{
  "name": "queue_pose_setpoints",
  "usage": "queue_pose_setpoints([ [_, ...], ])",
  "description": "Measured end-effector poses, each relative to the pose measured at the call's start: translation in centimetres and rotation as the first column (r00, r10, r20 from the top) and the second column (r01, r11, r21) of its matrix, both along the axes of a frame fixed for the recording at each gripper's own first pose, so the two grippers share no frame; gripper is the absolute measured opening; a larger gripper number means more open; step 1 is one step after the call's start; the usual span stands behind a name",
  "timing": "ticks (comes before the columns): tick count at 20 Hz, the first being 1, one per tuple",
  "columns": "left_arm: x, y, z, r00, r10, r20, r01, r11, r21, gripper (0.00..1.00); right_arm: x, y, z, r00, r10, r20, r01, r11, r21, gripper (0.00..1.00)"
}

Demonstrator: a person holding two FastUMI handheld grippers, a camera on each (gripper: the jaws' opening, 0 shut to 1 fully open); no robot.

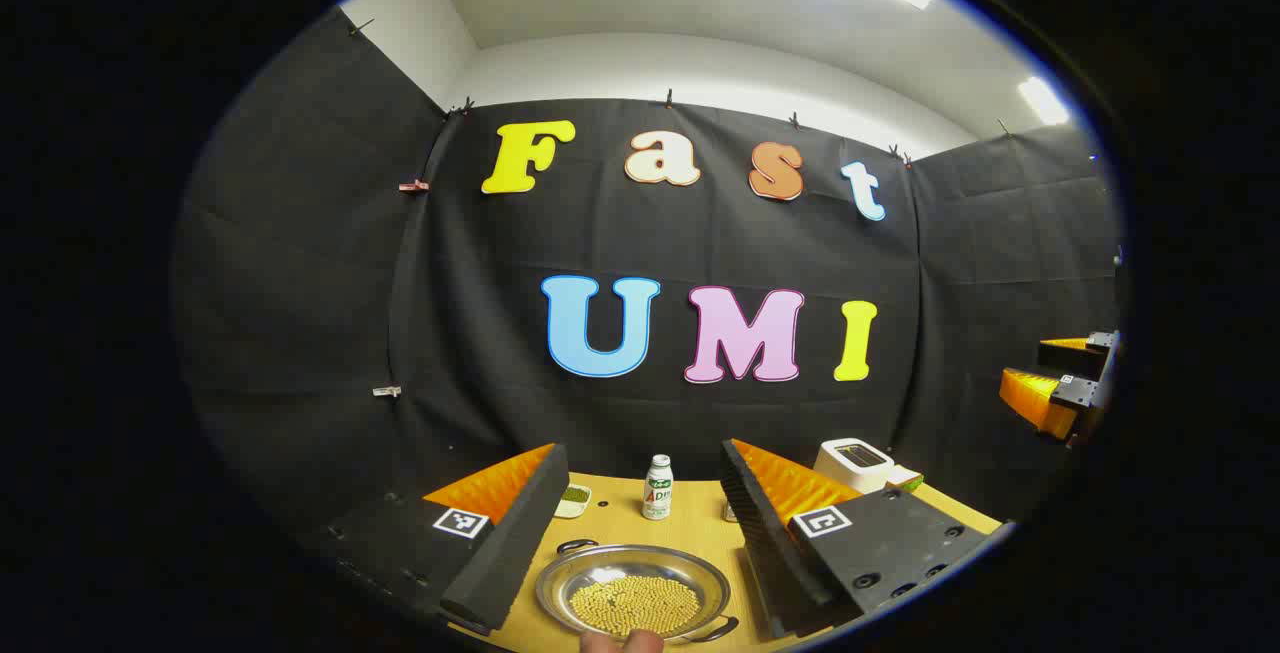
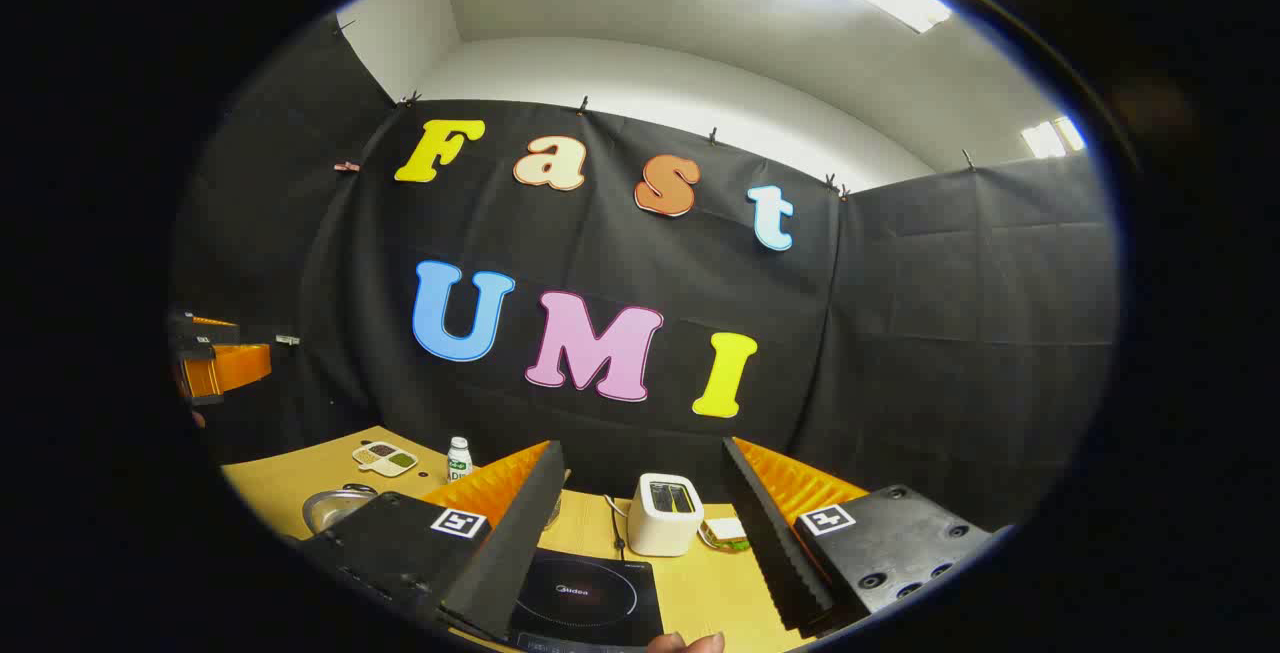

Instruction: First push the handle of the pot to place it horizontally, then grasp the pot with both hands and set it on the induction cooktop.

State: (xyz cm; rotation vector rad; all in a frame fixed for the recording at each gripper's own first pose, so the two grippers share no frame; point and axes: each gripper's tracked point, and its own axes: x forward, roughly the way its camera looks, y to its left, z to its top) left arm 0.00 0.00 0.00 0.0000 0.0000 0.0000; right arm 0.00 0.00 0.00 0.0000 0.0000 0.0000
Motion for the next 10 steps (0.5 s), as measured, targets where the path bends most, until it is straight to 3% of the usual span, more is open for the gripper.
queue_pose_setpoints([
  [10,0.11,-0.14,0.07,1.0,-0.002,0.008,0.002,1.0,0.002,0.94,0.14,0.17,-0.06,1.0,-0.002,-0.001,0.002,1.0,-0.007,0.98],
])
